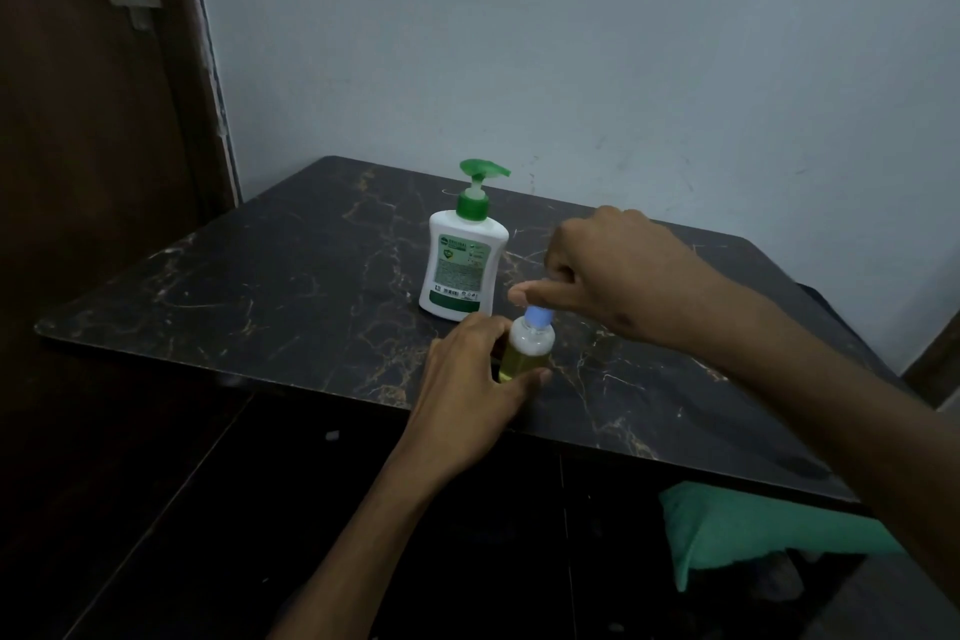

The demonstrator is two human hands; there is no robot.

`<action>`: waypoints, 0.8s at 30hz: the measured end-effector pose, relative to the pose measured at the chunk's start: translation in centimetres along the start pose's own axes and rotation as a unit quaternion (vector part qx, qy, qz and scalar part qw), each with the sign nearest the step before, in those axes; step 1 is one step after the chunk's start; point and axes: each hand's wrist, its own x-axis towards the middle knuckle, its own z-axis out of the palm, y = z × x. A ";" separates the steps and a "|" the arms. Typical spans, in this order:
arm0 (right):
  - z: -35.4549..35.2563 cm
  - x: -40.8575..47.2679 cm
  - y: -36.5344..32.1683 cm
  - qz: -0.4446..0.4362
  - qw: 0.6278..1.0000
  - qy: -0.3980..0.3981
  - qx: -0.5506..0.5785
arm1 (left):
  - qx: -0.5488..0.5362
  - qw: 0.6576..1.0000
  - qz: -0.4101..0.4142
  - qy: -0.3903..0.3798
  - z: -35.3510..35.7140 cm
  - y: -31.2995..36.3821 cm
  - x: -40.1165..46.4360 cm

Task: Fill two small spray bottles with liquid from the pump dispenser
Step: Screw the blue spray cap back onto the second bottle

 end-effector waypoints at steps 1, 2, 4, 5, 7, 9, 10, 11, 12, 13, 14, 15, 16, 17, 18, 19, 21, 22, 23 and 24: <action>-0.1 0.0 0.1 -0.008 1.000 -0.004 -0.006 | 0.000 1.000 0.000 0.000 0.0 0.0 0.0; -0.3 -0.1 0.3 -0.020 1.000 -0.008 -0.008 | -0.002 1.000 0.000 0.001 0.0 0.0 0.0; -0.7 0.0 0.8 -0.053 0.998 -0.023 0.003 | -0.004 1.000 0.001 0.005 0.0 0.0 0.0; -0.8 0.1 0.9 -0.069 0.997 -0.033 0.017 | -0.004 1.000 0.000 0.007 0.0 -0.1 0.0; -0.8 0.1 1.0 -0.097 0.993 -0.047 0.041 | -0.004 1.000 -0.002 0.008 0.1 -0.1 0.0; -0.3 0.2 1.0 -0.114 0.991 -0.055 0.048 | -0.005 1.000 0.000 0.008 0.1 -0.1 0.0; 0.0 0.3 1.0 -0.118 0.990 -0.056 0.050 | -0.006 1.000 0.002 0.008 0.1 -0.1 0.0; 0.2 0.3 0.9 -0.118 0.990 -0.055 0.049 | -0.007 1.000 0.002 0.008 0.1 -0.1 0.0; 0.3 0.4 1.0 -0.119 0.990 -0.051 0.050 | -0.007 1.000 0.002 0.009 0.1 0.0 0.0; 0.4 0.5 1.0 -0.119 0.991 -0.046 0.048 | -0.008 1.000 0.001 0.009 0.0 0.0 0.0; 0.5 0.6 1.0 -0.119 0.991 -0.042 0.046 | -0.010 1.000 -0.002 0.009 0.0 0.1 0.0; 0.6 0.7 1.0 -0.118 0.991 -0.041 0.043 | -0.010 1.000 -0.004 0.008 0.0 0.1 0.0; 0.6 0.8 1.0 -0.115 0.992 -0.043 0.041 | -0.008 1.000 -0.005 0.008 0.0 0.2 0.0; 0.6 0.8 0.9 -0.112 0.992 -0.045 0.036 | -0.007 1.000 -0.005 0.007 0.0 0.2 0.0; 0.6 0.8 0.8 -0.112 0.992 -0.047 0.027 | -0.006 1.000 -0.005 0.007 0.0 0.2 0.0; 0.5 0.8 0.7 -0.112 0.992 -0.046 0.014 | -0.006 1.000 -0.005 0.007 0.0 0.2 0.0; 0.5 0.7 0.6 -0.113 0.993 -0.039 -0.005 | -0.007 1.000 -0.004 0.005 0.0 0.1 0.0; 0.6 0.7 0.6 -0.109 0.993 -0.036 -0.008 | -0.008 1.000 -0.002 0.006 0.0 0.1 0.0; 0.6 0.8 0.5 -0.101 0.994 -0.037 -0.012 | -0.010 1.000 0.000 0.006 0.0 0.1 0.0; 0.7 0.8 0.5 -0.091 0.995 -0.039 -0.020 | -0.012 1.000 0.001 0.006 0.0 0.0 0.0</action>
